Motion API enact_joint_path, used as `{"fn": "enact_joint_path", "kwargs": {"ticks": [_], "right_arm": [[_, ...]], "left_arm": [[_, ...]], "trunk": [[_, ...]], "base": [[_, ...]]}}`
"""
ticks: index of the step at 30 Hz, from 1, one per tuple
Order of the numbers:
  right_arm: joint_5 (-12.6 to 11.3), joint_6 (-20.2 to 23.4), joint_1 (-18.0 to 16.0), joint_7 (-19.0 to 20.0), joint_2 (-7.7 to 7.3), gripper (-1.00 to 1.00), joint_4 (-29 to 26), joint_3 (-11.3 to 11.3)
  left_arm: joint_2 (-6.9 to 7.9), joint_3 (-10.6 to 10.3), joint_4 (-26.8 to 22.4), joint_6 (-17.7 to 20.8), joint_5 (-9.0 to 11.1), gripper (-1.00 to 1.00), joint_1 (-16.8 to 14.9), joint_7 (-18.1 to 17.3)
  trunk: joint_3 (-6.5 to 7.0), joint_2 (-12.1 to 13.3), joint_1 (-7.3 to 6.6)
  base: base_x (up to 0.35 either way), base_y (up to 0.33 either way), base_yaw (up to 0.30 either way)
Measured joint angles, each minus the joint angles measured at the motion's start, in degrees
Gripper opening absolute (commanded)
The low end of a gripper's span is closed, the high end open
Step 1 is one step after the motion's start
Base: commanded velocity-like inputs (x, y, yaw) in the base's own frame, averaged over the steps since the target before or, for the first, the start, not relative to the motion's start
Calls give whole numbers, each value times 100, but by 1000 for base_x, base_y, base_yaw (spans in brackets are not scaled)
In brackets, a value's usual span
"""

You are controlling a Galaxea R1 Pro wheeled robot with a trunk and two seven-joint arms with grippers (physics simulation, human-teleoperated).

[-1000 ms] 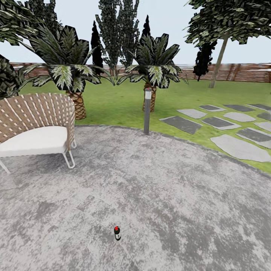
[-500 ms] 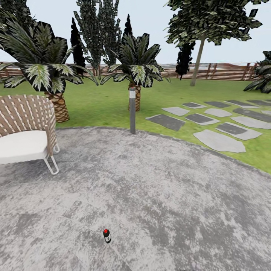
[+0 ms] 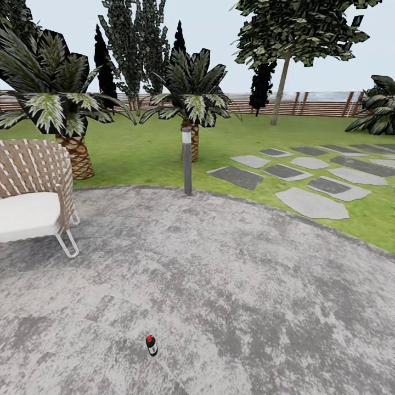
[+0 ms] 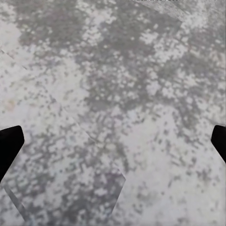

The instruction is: In the garden, pick up the pesticide atomizer on the floor and spray pesticide onto both trees until each tree trunk is fully covered.

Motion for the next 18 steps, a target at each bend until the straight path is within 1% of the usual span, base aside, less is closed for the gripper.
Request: {"fn": "enact_joint_path", "kwargs": {"ticks": [9, 15, 18], "right_arm": [[-18, 0, 0, -2, 18, 100, -10, 7], [-18, 3, -1, -1, 18, 100, -7, 8], [-18, 5, 0, -2, 18, 100, -8, 4]], "left_arm": [[0, 12, 21, 1, 8, 100, 0, 0], [0, 15, 24, 1, 8, 100, 0, 0], [0, 14, 25, 0, 8, 100, 0, 0]], "trunk": [[0, 0, 0], [0, 0, 0], [0, 0, 0]], "base": [[0, 8, 0], [0, 204, 0], [0, 96, 0]]}}
